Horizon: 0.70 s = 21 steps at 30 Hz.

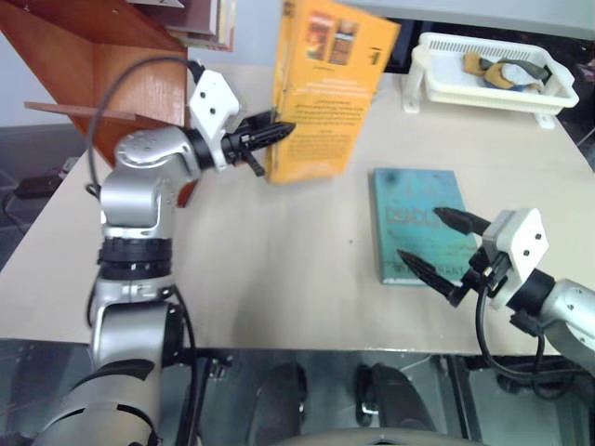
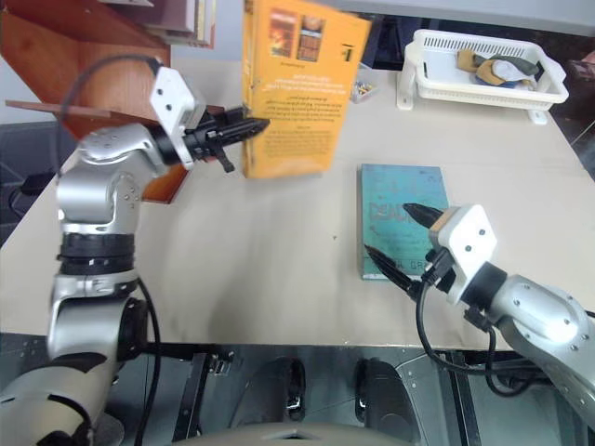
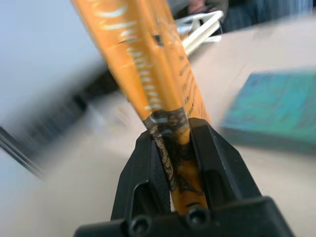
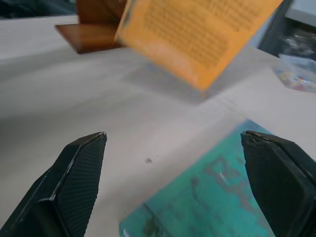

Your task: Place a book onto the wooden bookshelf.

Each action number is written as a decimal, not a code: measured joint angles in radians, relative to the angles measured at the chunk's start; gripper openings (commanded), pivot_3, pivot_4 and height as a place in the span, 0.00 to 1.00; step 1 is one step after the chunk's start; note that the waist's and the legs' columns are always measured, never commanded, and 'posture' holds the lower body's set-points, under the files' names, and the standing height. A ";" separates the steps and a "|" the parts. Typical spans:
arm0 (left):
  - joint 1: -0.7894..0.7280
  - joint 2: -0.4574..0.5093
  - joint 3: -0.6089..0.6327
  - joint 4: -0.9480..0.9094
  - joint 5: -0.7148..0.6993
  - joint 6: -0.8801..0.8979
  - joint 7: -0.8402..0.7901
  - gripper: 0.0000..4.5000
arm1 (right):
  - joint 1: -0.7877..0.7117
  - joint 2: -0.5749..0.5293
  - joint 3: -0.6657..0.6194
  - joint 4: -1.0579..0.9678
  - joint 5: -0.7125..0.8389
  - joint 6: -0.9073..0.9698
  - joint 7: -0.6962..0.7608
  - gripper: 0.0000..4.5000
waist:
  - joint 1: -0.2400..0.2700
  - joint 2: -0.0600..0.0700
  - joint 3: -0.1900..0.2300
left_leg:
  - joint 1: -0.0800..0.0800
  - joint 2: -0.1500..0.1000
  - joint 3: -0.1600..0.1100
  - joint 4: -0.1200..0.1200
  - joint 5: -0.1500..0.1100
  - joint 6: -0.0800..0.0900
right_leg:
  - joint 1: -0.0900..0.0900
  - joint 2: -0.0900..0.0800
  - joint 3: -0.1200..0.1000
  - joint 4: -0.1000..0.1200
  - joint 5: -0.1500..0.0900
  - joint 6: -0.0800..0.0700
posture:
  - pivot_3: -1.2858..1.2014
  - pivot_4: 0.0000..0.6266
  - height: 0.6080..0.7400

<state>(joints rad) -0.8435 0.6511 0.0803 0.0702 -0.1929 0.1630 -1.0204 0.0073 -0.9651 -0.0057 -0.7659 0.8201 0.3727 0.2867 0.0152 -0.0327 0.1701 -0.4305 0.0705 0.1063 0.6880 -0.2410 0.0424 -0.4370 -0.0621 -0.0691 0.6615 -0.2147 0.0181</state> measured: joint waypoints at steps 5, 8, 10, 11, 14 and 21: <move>-0.065 0.204 -0.001 0.074 0.068 -0.537 -0.144 0.10 | -0.131 0.083 0.058 0.093 -0.051 0.022 0.119 1.00 | 0.002 0.001 -0.001 | 0.000 0.000 0.002 0.000 0.000 0.000 | 0.000 0.000 0.000 0.000 0.000 0.000 | 0.52 0.24 1.00; -0.128 0.364 -0.001 0.196 0.099 -0.655 -0.208 0.10 | -0.188 0.133 0.075 0.140 -0.070 0.023 0.190 1.00 | -0.003 0.001 0.000 | 0.000 0.001 0.005 0.000 0.000 0.000 | -0.001 0.001 0.000 0.000 0.000 0.000 | 0.52 0.24 1.00; -0.182 0.464 -0.009 0.277 0.129 -0.708 -0.235 0.10 | -0.240 0.172 0.082 0.179 -0.073 0.032 0.235 1.00 | -0.004 0.000 0.000 | -0.001 0.002 0.007 0.000 0.000 0.000 | -0.002 0.002 0.000 0.000 0.000 0.000 | 0.52 0.24 1.00; -0.209 0.506 -0.010 0.319 0.147 -0.729 -0.242 0.10 | -0.263 0.184 0.082 0.190 -0.076 0.033 0.250 1.00 | -0.004 0.000 0.000 | -0.001 0.002 0.008 0.000 0.000 0.000 | -0.003 0.002 0.001 0.000 0.000 0.001 | 0.52 0.24 1.00; -0.266 0.612 -0.022 0.490 0.216 -0.857 -0.243 0.10 | -0.324 0.231 0.091 0.229 -0.103 0.042 0.300 1.00 | 0.000 0.000 0.000 | -0.001 0.002 0.008 0.000 0.000 0.000 | -0.002 0.002 0.001 0.000 0.000 0.000 | 0.52 0.24 1.00; -0.360 0.659 -0.137 0.865 0.400 -1.012 -0.208 0.10 | -0.364 0.267 0.107 0.244 -0.137 0.068 0.347 1.00 | 0.003 -0.001 -0.001 | -0.002 0.002 0.008 0.000 0.000 0.000 | -0.002 0.001 0.000 0.001 -0.002 0.004 | 0.52 0.24 1.00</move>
<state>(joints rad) -1.2030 1.3106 -0.0570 0.9351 0.2073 -0.8495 -1.2289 -0.3570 -0.6978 0.1015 -0.5224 0.6834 0.4406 0.6341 0.0179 -0.0335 0.1695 -0.4322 0.0726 0.1147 0.6883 -0.2412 0.0428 -0.4394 -0.0610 -0.0690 0.6623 -0.2168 0.0216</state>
